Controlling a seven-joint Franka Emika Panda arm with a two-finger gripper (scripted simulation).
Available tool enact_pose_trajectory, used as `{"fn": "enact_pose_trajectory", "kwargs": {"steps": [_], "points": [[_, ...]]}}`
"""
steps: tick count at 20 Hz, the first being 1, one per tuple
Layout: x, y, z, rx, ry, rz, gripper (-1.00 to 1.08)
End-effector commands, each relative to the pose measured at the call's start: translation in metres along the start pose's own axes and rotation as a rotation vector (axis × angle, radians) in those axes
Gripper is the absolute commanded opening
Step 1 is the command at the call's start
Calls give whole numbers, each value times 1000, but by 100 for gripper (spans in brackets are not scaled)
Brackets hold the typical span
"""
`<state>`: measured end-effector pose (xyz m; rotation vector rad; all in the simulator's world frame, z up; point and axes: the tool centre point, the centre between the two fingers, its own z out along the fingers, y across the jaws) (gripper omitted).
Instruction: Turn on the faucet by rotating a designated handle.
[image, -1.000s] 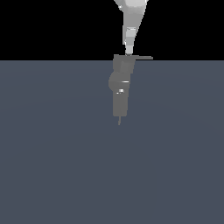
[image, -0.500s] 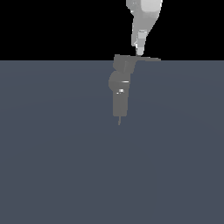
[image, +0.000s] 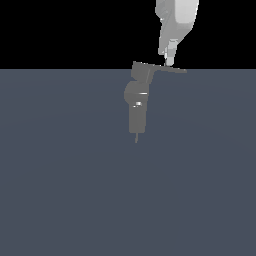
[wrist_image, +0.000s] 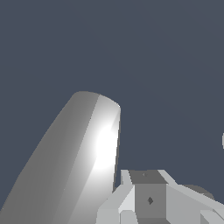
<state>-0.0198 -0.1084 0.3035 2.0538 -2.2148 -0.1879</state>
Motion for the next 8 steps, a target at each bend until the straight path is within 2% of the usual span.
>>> {"fn": "enact_pose_trajectory", "kwargs": {"steps": [1,8], "points": [[22,-4,12,-21,-3,23,-100],[43,-17,16,-27,-4,30,-100]]}}
